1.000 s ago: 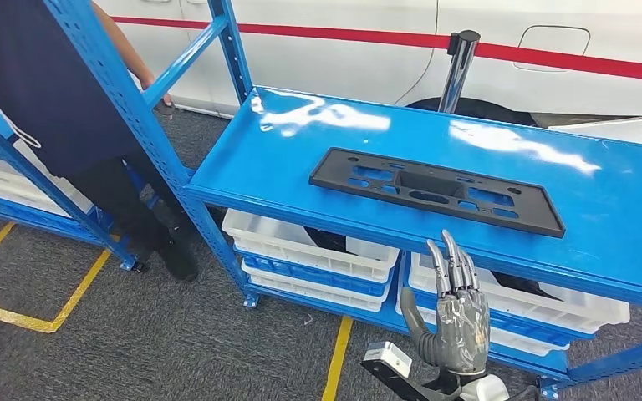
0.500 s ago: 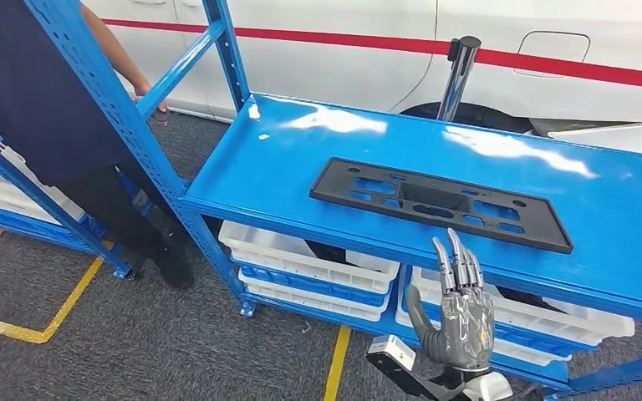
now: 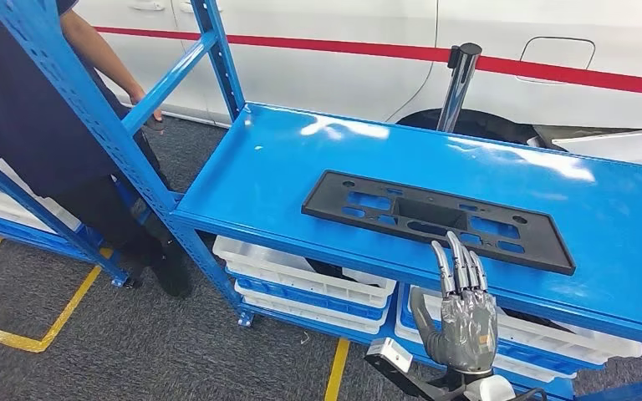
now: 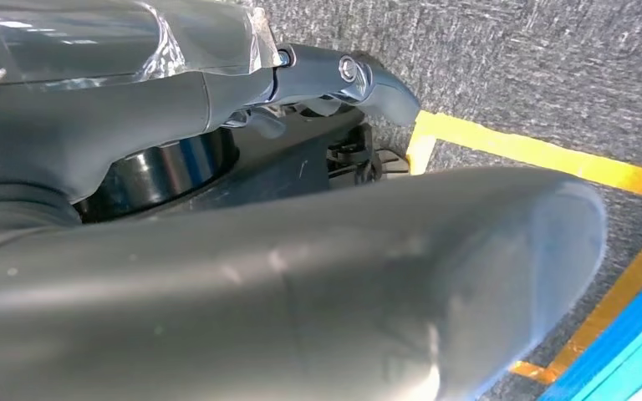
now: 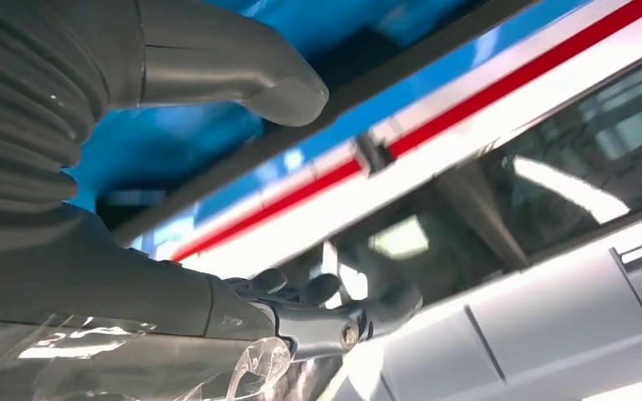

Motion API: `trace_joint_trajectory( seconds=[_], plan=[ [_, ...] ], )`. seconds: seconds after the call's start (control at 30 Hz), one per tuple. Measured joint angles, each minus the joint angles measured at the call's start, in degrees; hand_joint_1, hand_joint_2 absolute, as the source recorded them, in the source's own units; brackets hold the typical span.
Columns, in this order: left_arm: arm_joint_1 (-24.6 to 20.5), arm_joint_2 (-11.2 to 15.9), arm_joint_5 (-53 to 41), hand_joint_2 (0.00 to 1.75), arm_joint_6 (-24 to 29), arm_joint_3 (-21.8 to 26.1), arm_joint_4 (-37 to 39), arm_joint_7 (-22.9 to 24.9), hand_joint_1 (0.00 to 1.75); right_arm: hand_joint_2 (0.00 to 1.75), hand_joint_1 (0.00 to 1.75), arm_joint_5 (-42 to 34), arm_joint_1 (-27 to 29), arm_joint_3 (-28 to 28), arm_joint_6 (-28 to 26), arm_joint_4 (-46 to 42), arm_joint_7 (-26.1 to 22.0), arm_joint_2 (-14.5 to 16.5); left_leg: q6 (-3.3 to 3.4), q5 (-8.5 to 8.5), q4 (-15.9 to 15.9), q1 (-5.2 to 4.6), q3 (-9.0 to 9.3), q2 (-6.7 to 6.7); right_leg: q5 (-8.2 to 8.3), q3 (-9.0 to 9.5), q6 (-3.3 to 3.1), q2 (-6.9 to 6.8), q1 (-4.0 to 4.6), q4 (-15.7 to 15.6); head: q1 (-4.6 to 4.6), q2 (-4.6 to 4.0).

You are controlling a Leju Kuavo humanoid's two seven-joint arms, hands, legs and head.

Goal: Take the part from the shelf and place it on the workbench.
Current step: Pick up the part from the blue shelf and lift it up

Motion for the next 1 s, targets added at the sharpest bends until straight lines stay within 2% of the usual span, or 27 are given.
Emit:
trace_joint_trajectory(
  seconds=[0.03, 0.07, 0.13, 0.17, 0.2, 0.23, 0.3, 0.33, 0.37, 0.4, 0.47, 0.53, 0.57, 0.63, 0.67, 0.7, 0.73, 0.77, 0.83, 0.87, 0.9, 1.0],
  plan=[
    [-0.02, 0.01, 0.04, 0.00, 0.01, -0.01, 0.00, 0.00, 0.00, 1.75, 0.00, 2.53, 0.02, -0.11, 0.65, 0.03, 0.65, -0.08, -0.30, -0.86, 1.68, 0.16, -0.72, 0.01, -0.11, 0.16, -0.30, -0.02, -0.04, -0.03, -0.04, 0.00],
    [-0.04, 0.02, 0.05, 0.00, 0.02, -0.02, 0.00, 0.00, 0.00, 1.75, 0.00, 4.55, 0.01, -0.26, 1.27, 0.08, 1.25, -0.16, -0.67, -2.24, 4.75, 0.34, -2.23, 0.02, -0.24, 0.35, -0.57, -0.04, -0.08, -0.06, -0.08, 0.00],
    [-0.20, 0.01, 0.11, 0.00, 0.05, -0.03, -0.01, -0.14, 0.00, 1.75, 0.00, 7.35, 0.04, -0.64, 2.49, 0.31, 2.30, -0.41, -1.21, -5.29, 13.15, 0.62, -6.94, 0.03, -0.56, 0.62, -0.91, -0.08, -0.06, -0.08, -0.14, 0.00],
    [-0.31, 0.01, 0.16, 0.00, 0.07, -0.03, -0.01, -0.20, 0.00, 1.75, 0.00, 8.27, 0.08, -0.81, 3.07, 0.51, 2.78, -0.57, -1.30, -6.01, 16.47, 0.72, -9.09, 0.03, -0.72, 0.77, -0.99, -0.08, -0.05, -0.08, -0.15, 0.00],
    [-0.36, 0.02, 0.21, 0.00, 0.09, -0.03, 0.00, -0.24, 0.00, 1.75, 0.00, 8.87, 0.14, -1.01, 3.57, 0.80, 3.21, -0.75, -1.26, -5.63, 17.76, 0.75, -10.29, 0.02, -0.89, 0.98, -1.00, -0.04, -0.04, -0.08, -0.15, 0.00],
    [-0.34, 0.02, 0.25, 0.00, 0.12, -0.03, 0.01, -0.20, 0.00, 1.75, 0.00, 9.25, 0.21, -1.21, 3.96, 1.16, 3.59, -0.93, -1.10, -4.09, 16.62, 0.75, -10.32, 0.01, -1.09, 1.28, -0.95, 0.04, -0.03, -0.08, -0.15, 0.00],
    [-0.09, 0.03, 0.35, 0.00, 0.15, -0.04, 0.02, -0.13, 0.00, 1.75, 0.00, 9.53, 0.29, -1.64, 4.31, 1.79, 4.03, -1.18, -0.39, 0.93, 8.73, 0.63, -7.63, -0.02, -1.52, 2.02, -0.73, 0.24, -0.04, -0.14, -0.17, 0.00],
    [-0.06, 0.03, 0.39, 0.00, 0.16, -0.05, 0.03, -0.11, 0.00, 1.75, 0.00, 9.56, 0.30, -1.85, 4.37, 2.05, 4.15, -1.31, -0.02, 2.82, 4.75, 0.50, -6.12, -0.03, -1.69, 2.27, -0.55, 0.31, 0.03, -0.22, -0.18, -0.01],
    [-0.10, 0.03, 0.42, 0.00, 0.13, -0.05, 0.03, -0.10, 0.00, 1.75, 0.00, 9.57, 0.30, -2.03, 4.41, 2.28, 4.25, -1.45, 0.25, 3.92, 1.94, 0.26, -5.12, -0.03, -1.79, 2.39, -0.33, 0.34, 0.03, -0.38, -0.19, -0.01],
    [-0.15, 0.03, 0.42, 0.00, 0.08, -0.07, 0.04, -0.10, 0.00, 1.75, 0.00, 9.57, 0.32, -2.21, 4.44, 2.51, 4.31, -1.60, 0.40, 4.18, 0.61, 0.02, -4.71, -0.02, -1.83, 2.44, -0.06, 0.35, 0.02, -0.59, -0.17, -0.01],
    [-0.15, -0.04, 0.44, 0.00, 0.01, -0.15, 0.04, -0.09, 0.00, 1.75, 0.00, 9.57, 0.36, -2.50, 4.51, 2.97, 4.39, -1.88, 0.55, 4.05, 0.03, -0.24, -4.40, -0.04, -1.86, 2.79, 0.66, 0.35, 0.01, -1.21, -0.16, 0.00],
    [-0.05, -0.10, 0.55, 0.00, -0.02, -0.28, 0.04, -0.09, 0.00, 1.75, 0.00, 9.53, 0.44, -2.66, 4.71, 3.37, 4.43, -2.05, 0.95, 4.17, -0.77, -0.01, -3.39, -0.05, -2.72, 2.88, 1.19, 0.19, 0.05, -0.22, -0.13, -0.01],
    [-0.05, -0.10, 0.60, 0.00, -0.03, -0.33, 0.04, -0.10, 0.00, 1.75, 0.00, 9.49, 0.45, -2.69, 4.85, 3.52, 4.46, -2.13, 1.20, 4.24, -1.12, 0.10, -2.85, -0.04, -3.93, 2.00, 1.31, 0.09, 0.10, 2.06, -0.11, -0.01],
    [-0.04, -0.15, 0.65, 0.00, -0.09, -0.43, 0.04, -0.09, 0.00, 1.75, 0.00, 9.40, 0.52, -2.74, 5.04, 3.89, 4.54, -2.33, 1.70, 4.09, -1.27, 0.01, -2.37, -0.02, -7.08, -1.93, 1.28, -0.06, 0.29, 9.63, -0.08, 0.00],
    [-0.01, -0.19, 0.64, 0.00, -0.12, -0.51, 0.04, -0.09, 0.00, 1.75, 0.00, 9.38, 0.59, -2.75, 5.10, 4.10, 4.56, -2.44, 1.89, 3.97, -1.25, -0.11, -2.25, -0.05, -8.07, -4.06, 1.26, -0.07, 0.42, 13.12, -0.08, 0.00],
    [0.04, -0.23, 0.65, 0.00, -0.14, -0.62, 0.04, -0.09, 0.00, 1.75, 0.00, 9.37, 0.69, -2.75, 5.15, 4.33, 4.57, -2.50, 2.04, 3.81, -1.25, -0.22, -2.10, -0.08, -8.01, -5.44, 1.20, -0.07, 0.57, 14.86, -0.07, 0.00],
    [0.09, -0.25, 0.66, 0.00, -0.15, -0.73, 0.05, -0.09, 0.00, 1.75, 0.00, 9.37, 0.77, -2.75, 5.20, 4.53, 4.57, -2.52, 2.13, 3.62, -1.24, -0.32, -1.88, -0.13, -6.82, -5.72, 1.09, -0.07, 0.67, 14.34, -0.08, 0.00],
    [0.13, -0.26, 0.67, 0.00, -0.14, -0.82, 0.05, -0.09, 0.00, 1.75, 0.00, 9.34, 0.82, -2.75, 5.27, 4.69, 4.56, -2.55, 2.13, 3.41, -1.24, -0.41, -1.56, -0.18, -4.71, -4.81, 0.93, -0.09, 0.73, 11.54, -0.07, 0.00],
    [0.10, -0.26, 0.68, 0.00, -0.14, -0.93, 0.06, -0.09, 0.00, 1.75, 0.00, 9.16, 0.79, -2.76, 5.41, 4.91, 4.56, -2.57, 1.89, 2.82, -1.18, -0.65, -0.89, -0.22, -0.54, -1.32, 0.55, -0.20, 0.91, 3.41, -0.07, 0.00],
    [0.06, -0.26, 0.68, 0.00, -0.16, -0.97, 0.06, -0.09, 0.00, 1.75, 0.00, 9.03, 0.74, -2.76, 5.47, 4.99, 4.56, -2.58, 1.70, 2.49, -1.13, -0.81, -0.68, -0.23, 0.54, -0.01, 0.30, -0.25, 0.99, 0.53, -0.08, 0.00],
    [0.01, -0.26, 0.68, 0.00, -0.17, -1.01, 0.06, -0.09, 0.00, 1.75, 0.00, 8.93, 0.69, -2.76, 5.50, 5.06, 4.56, -2.58, 1.50, 2.21, -1.09, -0.92, -0.58, -0.23, 0.84, 0.67, 0.03, -0.28, 1.10, -0.92, -0.10, 0.00],
    [-0.07, -0.20, 0.70, 0.00, -0.16, -1.14, 0.06, -0.09, 0.00, 1.75, 0.00, 8.79, 0.59, -2.78, 5.59, 5.21, 4.57, -2.60, 0.85, 1.49, -0.83, -0.91, -0.51, -0.27, 0.64, 0.93, -0.80, -0.24, 1.07, -1.41, -0.13, 0.00]
  ],
)
